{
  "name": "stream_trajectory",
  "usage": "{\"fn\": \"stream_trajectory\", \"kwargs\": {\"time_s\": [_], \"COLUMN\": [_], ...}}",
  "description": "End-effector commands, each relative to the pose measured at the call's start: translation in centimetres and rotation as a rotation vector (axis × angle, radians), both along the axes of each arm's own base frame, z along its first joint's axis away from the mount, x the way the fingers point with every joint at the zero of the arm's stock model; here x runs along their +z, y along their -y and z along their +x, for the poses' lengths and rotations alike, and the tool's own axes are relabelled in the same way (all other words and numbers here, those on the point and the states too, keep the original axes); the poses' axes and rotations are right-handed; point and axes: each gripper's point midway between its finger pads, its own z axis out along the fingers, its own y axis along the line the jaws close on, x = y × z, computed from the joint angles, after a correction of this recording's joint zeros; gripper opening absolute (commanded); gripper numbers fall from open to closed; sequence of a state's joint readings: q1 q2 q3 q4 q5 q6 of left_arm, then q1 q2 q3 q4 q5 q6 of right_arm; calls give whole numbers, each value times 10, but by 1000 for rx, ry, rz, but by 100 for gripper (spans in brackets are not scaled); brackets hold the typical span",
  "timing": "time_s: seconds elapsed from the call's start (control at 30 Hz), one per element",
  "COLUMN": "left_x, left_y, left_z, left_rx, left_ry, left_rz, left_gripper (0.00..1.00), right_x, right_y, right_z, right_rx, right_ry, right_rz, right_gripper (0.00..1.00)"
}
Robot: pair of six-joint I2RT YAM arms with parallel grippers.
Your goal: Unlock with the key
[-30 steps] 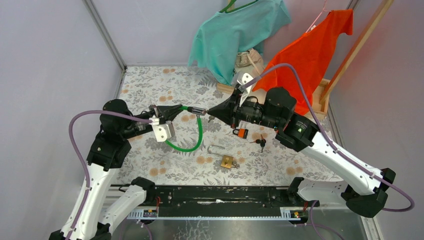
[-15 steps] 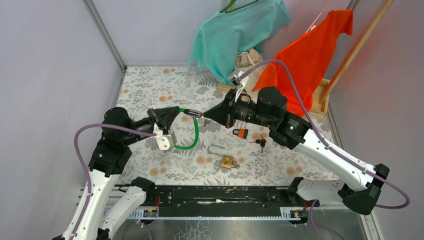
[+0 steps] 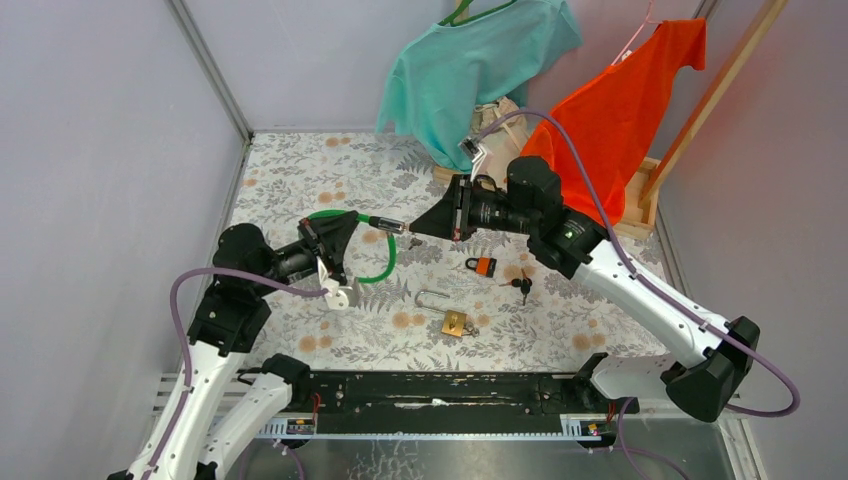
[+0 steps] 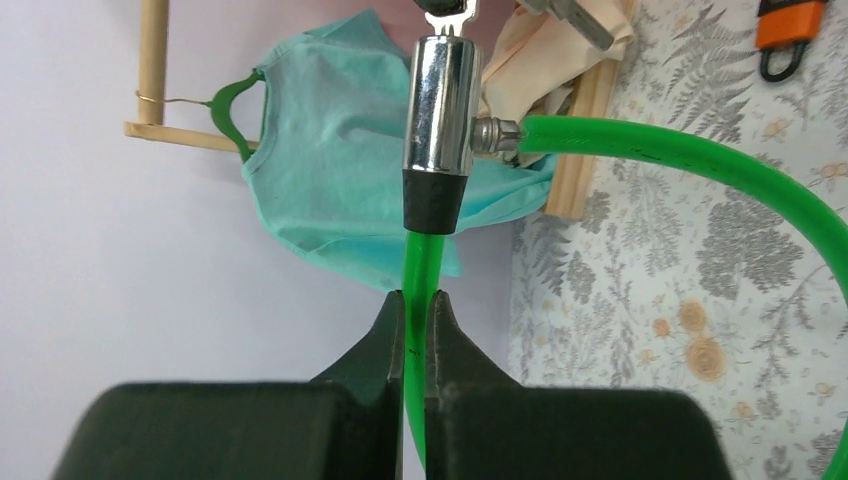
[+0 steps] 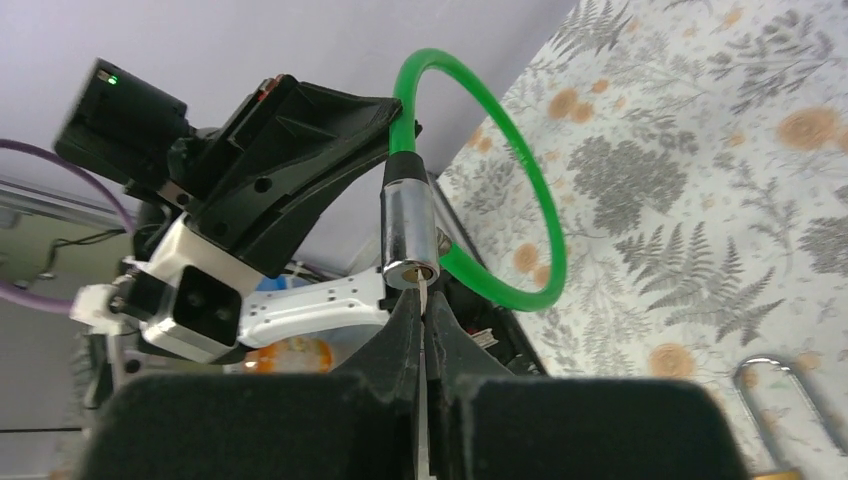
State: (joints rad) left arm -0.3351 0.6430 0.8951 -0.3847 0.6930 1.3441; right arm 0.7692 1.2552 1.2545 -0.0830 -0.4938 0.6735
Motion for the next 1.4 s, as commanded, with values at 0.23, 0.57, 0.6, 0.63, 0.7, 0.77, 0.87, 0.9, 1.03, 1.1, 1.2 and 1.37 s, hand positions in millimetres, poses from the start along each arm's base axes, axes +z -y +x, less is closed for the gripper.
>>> {"fn": "stream_trajectory", "kwargs": {"time_s": [0.23,0.57,0.6,0.63,0.7,0.77,0.87,0.9,1.03,1.1,1.2,1.37], "left_x": [44,43,42,41,41,41,48,49,60,66,80,106], "left_y": [2,-3,-4,-4,-6,-7,-9,-11,-14,-16,-19,-25], "left_z": [-9,-6,-5,-3,1,5,11,14,21,24,28,35], "left_rx": [-31,7,14,20,37,51,79,93,130,150,177,225], "left_ry": [377,486,491,496,491,468,421,406,343,309,234,136], "left_rz": [38,76,84,91,88,78,45,36,-27,-59,-143,-324], "left_gripper": [0,0,0,0,0,0,0,0,0,0,0,0], "right_x": [34,41,43,45,47,50,52,54,63,72,78,72], "right_y": [3,15,15,15,16,18,23,26,36,41,50,61], "right_z": [0,2,1,0,-3,-5,-4,-2,2,2,6,20], "right_rx": [55,77,85,96,113,118,95,85,42,14,-59,-163], "right_ry": [-211,-338,-346,-349,-348,-322,-272,-255,-170,-109,-1,133], "right_rz": [194,288,303,316,334,342,340,343,350,352,326,294], "right_gripper": [0,0,0,0,0,15,44,54,75,79,85,86]}}
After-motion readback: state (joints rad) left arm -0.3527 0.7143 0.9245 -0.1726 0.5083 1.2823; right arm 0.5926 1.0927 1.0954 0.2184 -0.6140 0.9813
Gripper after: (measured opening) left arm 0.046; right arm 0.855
